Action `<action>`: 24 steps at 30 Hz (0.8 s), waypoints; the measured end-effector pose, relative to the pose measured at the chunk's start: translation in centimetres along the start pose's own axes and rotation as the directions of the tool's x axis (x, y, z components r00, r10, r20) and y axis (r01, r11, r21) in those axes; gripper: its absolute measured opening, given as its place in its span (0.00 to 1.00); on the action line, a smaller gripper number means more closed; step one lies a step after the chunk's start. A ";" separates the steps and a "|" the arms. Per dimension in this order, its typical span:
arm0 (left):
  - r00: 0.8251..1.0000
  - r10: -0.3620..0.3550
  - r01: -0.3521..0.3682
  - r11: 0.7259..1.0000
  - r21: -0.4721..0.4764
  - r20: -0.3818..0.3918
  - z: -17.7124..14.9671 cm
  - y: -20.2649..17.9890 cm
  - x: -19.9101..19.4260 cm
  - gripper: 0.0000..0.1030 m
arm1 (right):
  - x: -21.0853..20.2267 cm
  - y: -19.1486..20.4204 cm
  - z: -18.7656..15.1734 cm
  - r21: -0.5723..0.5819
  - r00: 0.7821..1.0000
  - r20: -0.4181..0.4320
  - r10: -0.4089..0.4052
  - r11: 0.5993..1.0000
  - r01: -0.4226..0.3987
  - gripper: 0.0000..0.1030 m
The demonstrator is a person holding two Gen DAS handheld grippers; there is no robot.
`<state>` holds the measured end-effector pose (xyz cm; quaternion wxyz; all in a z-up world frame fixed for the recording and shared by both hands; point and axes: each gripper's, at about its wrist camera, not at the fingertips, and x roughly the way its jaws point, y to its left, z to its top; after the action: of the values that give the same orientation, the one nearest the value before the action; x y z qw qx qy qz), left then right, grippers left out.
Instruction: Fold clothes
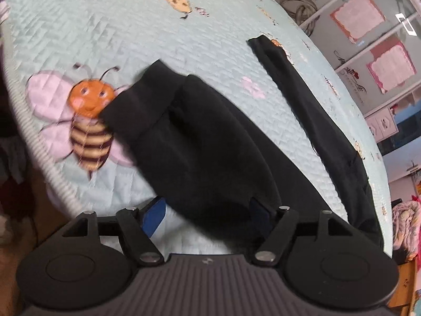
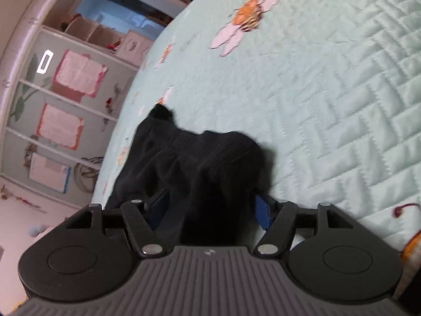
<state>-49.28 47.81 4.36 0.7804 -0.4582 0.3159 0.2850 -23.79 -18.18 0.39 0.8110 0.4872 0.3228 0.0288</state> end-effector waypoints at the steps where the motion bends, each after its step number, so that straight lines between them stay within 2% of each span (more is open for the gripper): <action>1: 1.000 -0.002 0.002 1.000 -0.019 0.006 -0.2 0.5 -0.2 0.74 | 0.0 0.0 -0.1 0.002 1.000 -0.002 0.017 1.000 -0.017 0.62; 4: 1.000 -0.020 0.020 0.997 -0.068 0.008 0.2 2.0 0.3 0.75 | 0.2 -0.3 -0.1 0.005 1.000 -0.009 0.028 1.000 -0.028 0.60; 7: 0.999 -0.031 0.034 0.993 -0.114 0.027 1.0 2.3 0.6 0.80 | 0.2 -0.7 0.1 0.023 0.999 -0.013 0.029 0.999 -0.029 0.49; 10: 0.998 -0.051 0.056 0.988 -0.143 0.035 1.7 1.9 1.3 0.97 | 0.2 -1.0 0.2 0.041 0.999 -0.017 0.031 0.999 -0.030 0.37; 13: 0.998 -0.032 0.039 0.989 -0.142 0.050 2.5 0.9 2.0 1.00 | 0.2 -1.4 0.4 0.059 0.999 -0.020 0.032 0.998 -0.030 0.29; 14: 0.998 -0.021 0.027 0.993 -0.119 0.052 2.8 0.4 2.1 0.93 | 0.1 -1.5 0.4 0.065 0.999 -0.022 0.032 0.997 -0.031 0.25; 15: 0.998 -0.009 0.014 0.995 -0.096 0.054 3.0 -0.2 2.3 0.66 | 0.1 -1.6 0.4 0.071 0.999 -0.023 0.033 0.997 -0.031 0.17; 16: 0.998 0.001 0.004 0.997 -0.076 0.058 3.2 -0.6 2.3 0.46 | 0.1 -1.7 0.5 0.077 0.999 -0.024 0.033 0.997 -0.031 0.11; 17: 0.998 0.008 -0.004 0.998 -0.060 0.063 3.2 -0.8 2.1 0.15 | 0.1 -1.8 0.5 0.083 0.999 -0.025 0.033 0.996 -0.031 0.05; 18: 0.998 0.015 -0.012 0.999 -0.045 0.069 3.2 -0.9 1.9 0.07 | -0.2 -1.8 0.7 0.075 0.999 -0.021 0.032 0.997 -0.031 0.04; 20: 0.996 0.030 -0.029 0.999 -0.014 0.079 3.3 -1.3 1.5 0.03 | -1.2 -1.6 1.0 0.053 1.000 -0.009 0.030 0.998 -0.029 0.04; 24: 0.986 0.044 -0.047 0.999 0.018 0.162 2.9 -0.5 -1.7 0.03 | -3.0 -1.2 1.6 0.007 1.000 0.014 0.026 1.000 -0.026 0.02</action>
<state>-49.33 49.92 7.05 0.8018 -0.4176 0.2649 0.3354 -25.61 -21.15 1.39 0.8109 0.4944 0.3110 0.0347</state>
